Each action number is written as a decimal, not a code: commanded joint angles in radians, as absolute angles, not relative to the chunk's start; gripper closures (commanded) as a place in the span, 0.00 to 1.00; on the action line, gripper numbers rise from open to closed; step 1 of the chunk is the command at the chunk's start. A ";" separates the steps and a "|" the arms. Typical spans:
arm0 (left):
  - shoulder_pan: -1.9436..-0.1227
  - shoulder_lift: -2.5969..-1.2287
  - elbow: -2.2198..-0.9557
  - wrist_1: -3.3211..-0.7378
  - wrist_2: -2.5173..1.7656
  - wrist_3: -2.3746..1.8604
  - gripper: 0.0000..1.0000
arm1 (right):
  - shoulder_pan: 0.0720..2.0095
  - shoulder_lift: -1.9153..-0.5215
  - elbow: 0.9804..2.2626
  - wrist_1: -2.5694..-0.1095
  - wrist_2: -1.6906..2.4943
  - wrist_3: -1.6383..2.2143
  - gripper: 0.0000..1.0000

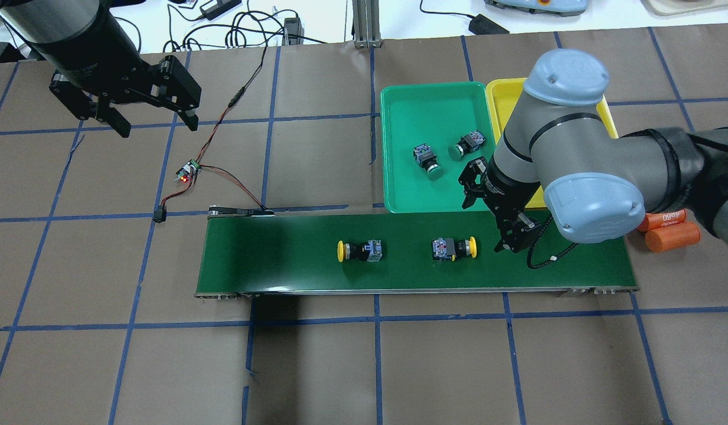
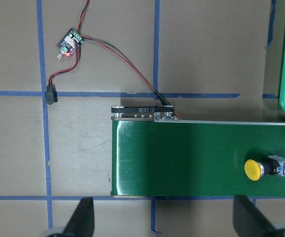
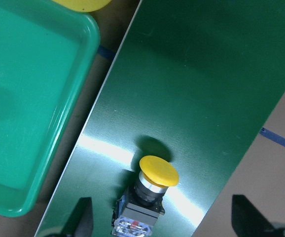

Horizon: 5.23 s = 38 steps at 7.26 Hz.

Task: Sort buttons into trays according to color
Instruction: 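Lower the right gripper and grasp the yellow-capped button on the belt, then lift the yellow-capped button and release it into the yellow tray, then move the right gripper down to the last yellow-capped button on the belt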

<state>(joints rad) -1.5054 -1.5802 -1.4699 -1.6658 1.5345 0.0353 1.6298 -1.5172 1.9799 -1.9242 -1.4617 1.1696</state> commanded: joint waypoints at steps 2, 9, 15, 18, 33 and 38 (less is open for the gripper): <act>-1.506 -1.574 -1.479 -1.654 1.534 0.037 0.00 | 1.632 -1.502 2.029 -1.957 -1.463 1.170 0.00; -1.506 -1.580 -1.483 -1.638 1.528 0.035 0.00 | 1.632 -1.462 2.037 -1.957 -1.483 1.166 0.00; -1.506 -1.572 -1.486 -1.644 1.537 0.035 0.00 | 1.621 -1.450 2.036 -1.959 -1.546 1.045 1.00; -1.502 -1.591 -1.459 -1.702 1.543 0.034 0.00 | 1.617 -1.454 1.991 -1.956 -1.603 1.012 1.00; -1.525 -1.581 -1.459 -1.706 1.542 0.041 0.00 | 1.378 -1.579 1.794 -1.676 -1.592 0.572 0.00; -1.525 -1.568 -1.456 -1.704 1.542 0.043 0.00 | 1.400 -1.637 2.000 -1.720 -1.450 0.836 0.07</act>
